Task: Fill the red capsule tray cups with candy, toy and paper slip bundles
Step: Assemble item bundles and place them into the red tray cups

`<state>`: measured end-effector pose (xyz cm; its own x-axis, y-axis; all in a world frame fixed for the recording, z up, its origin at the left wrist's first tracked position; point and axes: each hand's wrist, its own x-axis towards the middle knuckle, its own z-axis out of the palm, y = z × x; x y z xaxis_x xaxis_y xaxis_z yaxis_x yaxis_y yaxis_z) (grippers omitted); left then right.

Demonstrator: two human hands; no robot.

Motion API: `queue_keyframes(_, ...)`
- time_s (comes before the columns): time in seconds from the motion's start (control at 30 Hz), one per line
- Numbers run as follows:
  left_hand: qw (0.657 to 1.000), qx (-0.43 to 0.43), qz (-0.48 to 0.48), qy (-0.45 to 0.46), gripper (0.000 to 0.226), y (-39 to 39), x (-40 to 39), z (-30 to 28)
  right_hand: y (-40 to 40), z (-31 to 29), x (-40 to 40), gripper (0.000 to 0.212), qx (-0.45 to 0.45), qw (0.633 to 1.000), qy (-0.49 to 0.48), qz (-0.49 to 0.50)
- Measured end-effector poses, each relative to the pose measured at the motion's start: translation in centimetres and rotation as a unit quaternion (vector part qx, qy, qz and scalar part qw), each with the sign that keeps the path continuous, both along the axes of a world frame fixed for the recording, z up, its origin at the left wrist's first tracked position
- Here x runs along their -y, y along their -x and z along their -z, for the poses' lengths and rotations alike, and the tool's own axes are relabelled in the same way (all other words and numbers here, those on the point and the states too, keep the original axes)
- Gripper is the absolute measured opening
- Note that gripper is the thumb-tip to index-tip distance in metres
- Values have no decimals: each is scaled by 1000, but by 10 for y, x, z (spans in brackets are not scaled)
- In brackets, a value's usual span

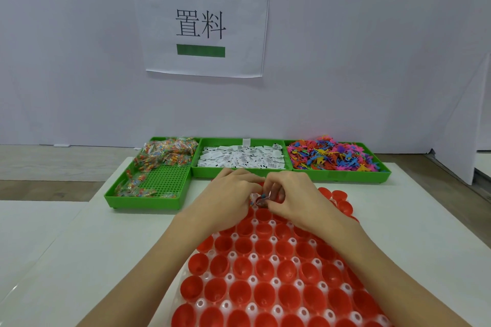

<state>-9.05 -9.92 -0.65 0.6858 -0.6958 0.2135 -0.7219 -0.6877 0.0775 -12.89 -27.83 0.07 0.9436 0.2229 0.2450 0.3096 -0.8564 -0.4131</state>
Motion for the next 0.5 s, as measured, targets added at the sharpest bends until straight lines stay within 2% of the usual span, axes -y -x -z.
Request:
queue_keyframes(0.27, 998, -36, 0, 45, 50, -3, -4, -2, -2, 1, 6, 18, -35, 997, -64, 10)
queue_keyframes(0.5, 987, -33, -5, 157, 20, 0, -6, -11, -4, -5, 15, 20, -55, 996, -70, -8)
